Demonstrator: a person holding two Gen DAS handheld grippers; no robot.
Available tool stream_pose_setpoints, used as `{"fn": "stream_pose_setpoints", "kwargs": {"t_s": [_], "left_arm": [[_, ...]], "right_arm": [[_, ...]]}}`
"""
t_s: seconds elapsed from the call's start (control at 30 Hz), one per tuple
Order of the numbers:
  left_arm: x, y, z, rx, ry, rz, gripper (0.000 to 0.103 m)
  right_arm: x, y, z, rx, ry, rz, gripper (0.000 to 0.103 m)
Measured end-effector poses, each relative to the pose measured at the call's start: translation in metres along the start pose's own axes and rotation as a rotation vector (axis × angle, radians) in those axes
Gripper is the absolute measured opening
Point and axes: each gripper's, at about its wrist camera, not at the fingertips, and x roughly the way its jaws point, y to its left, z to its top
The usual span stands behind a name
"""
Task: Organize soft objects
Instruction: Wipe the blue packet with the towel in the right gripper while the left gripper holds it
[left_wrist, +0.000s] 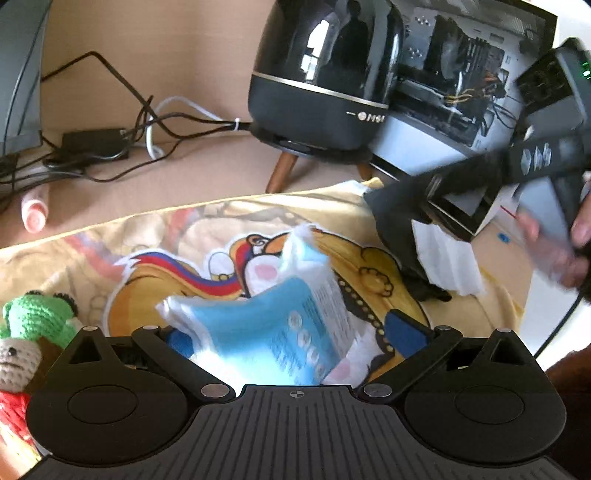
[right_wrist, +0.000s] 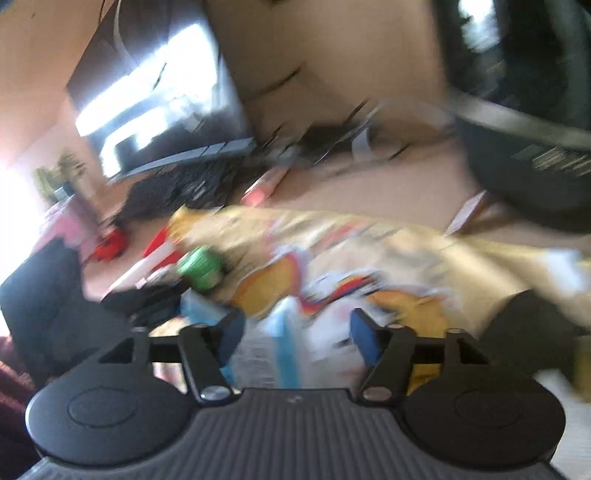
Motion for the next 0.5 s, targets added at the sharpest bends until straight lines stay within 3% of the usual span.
{"fn": "stream_pose_setpoints", "kwargs": {"t_s": [0.1,0.17,0.23,0.3,0.33,0.37,0.4,0.43,0.5], "left_arm": [[-0.002,-0.006,-0.004,0.015,-0.026,0.014,0.103],[-0.003,-0.01,-0.005,0.024,-0.034,0.009,0.103],[-0.003,-0.014,-0.006,0.028,-0.042,-0.016,0.103],[-0.003,-0.019,-0.007,0.043,-0.048,-0.026,0.103],[-0.002,-0.022,-0.007,0.05,-0.052,-0.032,0.103],[-0.002,-0.025,-0.008,0.057,-0.055,-0.037,0.103],[-0.001,-0.026,-0.009,0.059,-0.052,-0.042,0.103],[-0.001,-0.026,-0.01,0.048,-0.045,-0.053,0.103],[0.002,-0.019,-0.011,-0.02,-0.031,-0.096,0.103]], "right_arm": [[-0.036,-0.005,-0.012,-0.113,-0.13,-0.308,0.103],[-0.047,-0.007,-0.026,-0.218,-0.153,-0.526,0.103],[-0.045,-0.012,-0.04,-0.256,-0.09,-0.701,0.103],[-0.042,-0.015,-0.056,-0.259,-0.055,-0.822,0.103],[-0.039,-0.014,-0.063,-0.259,-0.033,-0.857,0.102],[-0.035,-0.014,-0.068,-0.254,-0.001,-0.86,0.095],[-0.032,-0.015,-0.071,-0.229,0.027,-0.828,0.08],[-0.032,-0.02,-0.071,-0.167,0.044,-0.769,0.075],[-0.032,-0.035,-0.071,-0.003,0.069,-0.628,0.079]]}}
